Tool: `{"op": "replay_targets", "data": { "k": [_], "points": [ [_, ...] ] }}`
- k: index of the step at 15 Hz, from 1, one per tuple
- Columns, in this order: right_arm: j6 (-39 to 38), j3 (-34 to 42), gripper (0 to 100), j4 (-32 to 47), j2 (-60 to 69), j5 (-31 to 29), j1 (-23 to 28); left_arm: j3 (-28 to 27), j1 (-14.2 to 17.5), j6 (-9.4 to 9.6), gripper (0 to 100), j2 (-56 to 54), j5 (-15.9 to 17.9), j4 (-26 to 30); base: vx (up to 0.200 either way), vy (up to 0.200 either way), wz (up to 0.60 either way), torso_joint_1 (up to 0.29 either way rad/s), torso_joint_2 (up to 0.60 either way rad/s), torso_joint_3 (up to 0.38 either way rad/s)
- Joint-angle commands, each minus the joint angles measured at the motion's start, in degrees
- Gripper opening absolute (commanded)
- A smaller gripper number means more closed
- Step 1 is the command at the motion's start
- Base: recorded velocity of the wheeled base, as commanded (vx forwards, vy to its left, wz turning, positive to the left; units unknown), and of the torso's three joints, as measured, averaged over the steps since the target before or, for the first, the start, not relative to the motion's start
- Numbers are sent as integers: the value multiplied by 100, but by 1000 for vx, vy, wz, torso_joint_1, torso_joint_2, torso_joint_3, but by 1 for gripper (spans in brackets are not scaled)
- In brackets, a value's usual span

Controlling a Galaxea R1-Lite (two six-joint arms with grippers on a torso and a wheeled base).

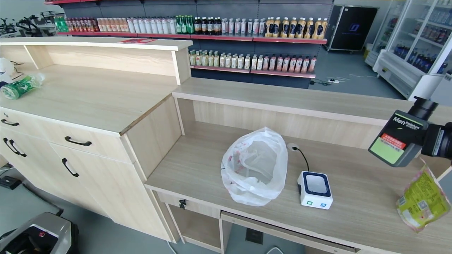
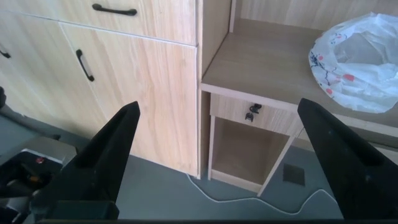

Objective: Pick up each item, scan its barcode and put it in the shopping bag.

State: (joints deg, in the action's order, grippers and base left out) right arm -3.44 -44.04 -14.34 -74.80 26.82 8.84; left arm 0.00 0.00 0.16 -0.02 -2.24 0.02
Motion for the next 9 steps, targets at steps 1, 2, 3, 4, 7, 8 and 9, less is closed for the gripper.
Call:
{"op": "replay_targets", "data": {
  "k": [1,2,3,4,7,8,9],
  "points": [
    [1,599,0,-737,-263,623,311,0,9,2,100,2,-4,-2,0,0,0,0,0,0],
    [1,819,0,-1142,-456,790,417,0,9,2,100,2,-4,-2,0,0,0,0,0,0],
    [1,977,0,-1405,-667,834,487,0,9,2,100,2,-4,-2,0,0,0,0,0,0],
    [1,1100,0,-1704,-966,913,645,0,9,2,100,2,-4,-2,0,0,0,0,0,0],
    [-87,1144,0,-2328,-1810,1168,1032,0,9,2,100,2,-4,-2,0,0,0,0,0,0],
    [-438,1153,0,-2539,-1951,1168,1041,0,9,2,100,2,-4,-2,0,0,0,0,0,0],
    [-834,1135,0,-2680,-2030,1168,1041,0,9,2,100,2,-4,-2,0,0,0,0,0,0]
  ]
}}
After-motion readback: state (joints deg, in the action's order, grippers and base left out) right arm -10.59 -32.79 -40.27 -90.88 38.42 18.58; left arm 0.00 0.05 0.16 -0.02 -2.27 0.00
